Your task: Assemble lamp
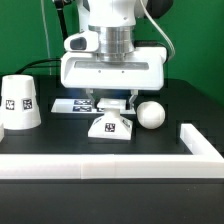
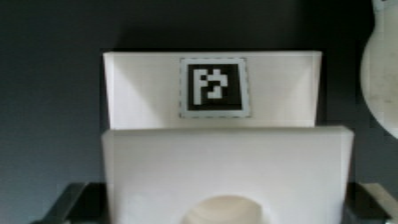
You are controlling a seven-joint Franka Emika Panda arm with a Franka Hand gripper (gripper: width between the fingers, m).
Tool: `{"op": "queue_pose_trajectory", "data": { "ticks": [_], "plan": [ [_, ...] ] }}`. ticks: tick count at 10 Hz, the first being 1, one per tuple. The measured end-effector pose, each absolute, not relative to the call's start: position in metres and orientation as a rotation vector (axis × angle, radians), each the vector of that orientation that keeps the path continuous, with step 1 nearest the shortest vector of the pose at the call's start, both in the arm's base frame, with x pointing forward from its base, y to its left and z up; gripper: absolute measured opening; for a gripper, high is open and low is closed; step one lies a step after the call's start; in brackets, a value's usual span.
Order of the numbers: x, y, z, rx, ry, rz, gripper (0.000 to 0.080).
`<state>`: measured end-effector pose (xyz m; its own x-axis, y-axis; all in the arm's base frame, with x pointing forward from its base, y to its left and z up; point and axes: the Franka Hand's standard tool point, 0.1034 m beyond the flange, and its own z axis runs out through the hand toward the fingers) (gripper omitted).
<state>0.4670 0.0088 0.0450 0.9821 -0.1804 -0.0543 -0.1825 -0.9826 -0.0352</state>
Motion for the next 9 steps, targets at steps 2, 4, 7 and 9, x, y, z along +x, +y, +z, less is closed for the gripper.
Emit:
{"op": "queue_pose_trajectory", "data": {
  "ticks": [2,4,7,9],
  "plan": [
    [0.478,0.013,0.045,-3.09,0.214,0.059,0.0534],
    [0.505,0.019,0.046,-3.089,0.142,0.012,0.0534],
    [0.546,0.036,0.046,-3.079,0.074,-0.059,0.0535],
    [0.566,0.046,0.047,-3.071,-0.064,-0.071,0.0535]
  ]
}}
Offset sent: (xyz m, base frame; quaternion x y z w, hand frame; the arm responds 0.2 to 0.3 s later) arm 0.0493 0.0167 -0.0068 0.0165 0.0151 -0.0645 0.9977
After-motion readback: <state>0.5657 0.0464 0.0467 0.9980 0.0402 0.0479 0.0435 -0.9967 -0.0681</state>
